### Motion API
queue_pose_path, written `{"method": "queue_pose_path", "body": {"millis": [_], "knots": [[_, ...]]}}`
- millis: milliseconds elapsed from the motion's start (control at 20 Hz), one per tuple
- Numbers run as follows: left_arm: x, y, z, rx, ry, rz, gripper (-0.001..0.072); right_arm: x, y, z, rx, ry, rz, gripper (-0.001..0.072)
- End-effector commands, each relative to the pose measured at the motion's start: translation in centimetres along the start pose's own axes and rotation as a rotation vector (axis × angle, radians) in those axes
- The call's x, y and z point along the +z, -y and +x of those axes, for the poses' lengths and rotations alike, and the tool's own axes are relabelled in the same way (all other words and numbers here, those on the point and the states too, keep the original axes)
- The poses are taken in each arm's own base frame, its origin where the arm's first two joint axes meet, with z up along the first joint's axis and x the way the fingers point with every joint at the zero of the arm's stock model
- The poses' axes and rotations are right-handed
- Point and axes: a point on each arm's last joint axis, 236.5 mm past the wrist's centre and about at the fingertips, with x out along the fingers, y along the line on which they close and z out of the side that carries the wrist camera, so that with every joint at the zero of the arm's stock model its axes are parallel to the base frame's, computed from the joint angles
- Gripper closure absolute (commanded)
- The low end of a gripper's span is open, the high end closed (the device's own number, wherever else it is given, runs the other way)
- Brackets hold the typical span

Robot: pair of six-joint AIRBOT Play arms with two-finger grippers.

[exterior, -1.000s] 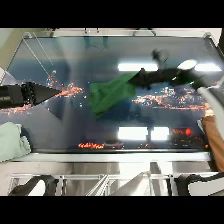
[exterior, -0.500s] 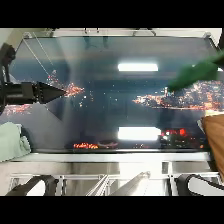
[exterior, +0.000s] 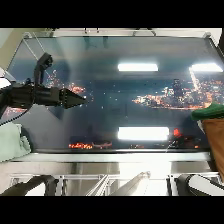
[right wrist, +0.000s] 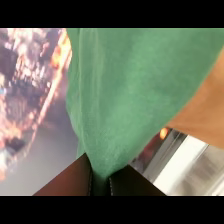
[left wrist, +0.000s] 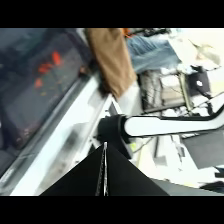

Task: Fold the shirts.

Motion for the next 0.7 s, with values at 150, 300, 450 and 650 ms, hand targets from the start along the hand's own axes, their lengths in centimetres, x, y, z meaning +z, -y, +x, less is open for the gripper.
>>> {"method": "queue_pose_path", "body": {"millis": [150, 300, 450, 650], "knots": [[0.6, 1.0, 1.8, -0.076, -0.056, 0.022, 0.0691, 1.2, 0.1, -1.2, 0.022, 0.077, 0.064, 0.0682], [1.1, 1.2, 1.7, -0.078, -0.053, 0.050, 0.0691, 1.3, 0.4, -2.7, 0.026, 0.128, 0.079, 0.0681], [1.0, 1.1, 1.1, -0.079, -0.051, 0.055, 0.0691, 0.5, 2.5, -3.4, -0.055, 0.124, 0.092, 0.0681], [1.2, 0.8, 0.1, -0.080, -0.039, 0.061, 0.0691, -1.2, 8.0, -4.0, -0.290, 0.078, 0.111, 0.0682]]}}
